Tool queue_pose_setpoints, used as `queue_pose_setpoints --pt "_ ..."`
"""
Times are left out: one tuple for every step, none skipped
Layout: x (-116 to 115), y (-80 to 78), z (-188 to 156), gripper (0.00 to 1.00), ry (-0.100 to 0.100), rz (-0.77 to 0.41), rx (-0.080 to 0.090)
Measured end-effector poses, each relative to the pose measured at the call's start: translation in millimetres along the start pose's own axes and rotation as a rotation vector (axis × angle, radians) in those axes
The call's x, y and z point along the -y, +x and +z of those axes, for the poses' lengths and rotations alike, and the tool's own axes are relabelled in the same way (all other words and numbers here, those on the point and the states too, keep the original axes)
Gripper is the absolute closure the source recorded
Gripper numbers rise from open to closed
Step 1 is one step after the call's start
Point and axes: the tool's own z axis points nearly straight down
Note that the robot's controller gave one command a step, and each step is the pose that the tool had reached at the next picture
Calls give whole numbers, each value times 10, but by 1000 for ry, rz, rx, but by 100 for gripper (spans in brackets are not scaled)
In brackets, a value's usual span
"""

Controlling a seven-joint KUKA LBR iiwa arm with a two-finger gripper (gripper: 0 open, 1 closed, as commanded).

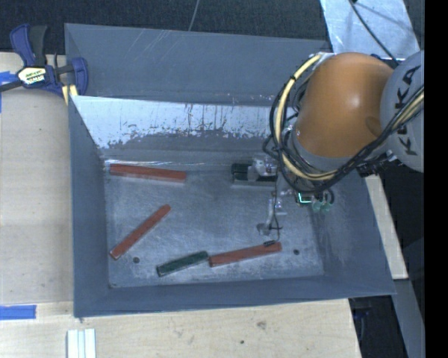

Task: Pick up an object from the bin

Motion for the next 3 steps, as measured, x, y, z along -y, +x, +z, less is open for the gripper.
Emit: queue_pose_setpoints --pt "0 -17 -42 0 0 1 9" --pt "-499 240 765 0 0 -81 12" --pt "-608 383 976 0 1 -119 5"
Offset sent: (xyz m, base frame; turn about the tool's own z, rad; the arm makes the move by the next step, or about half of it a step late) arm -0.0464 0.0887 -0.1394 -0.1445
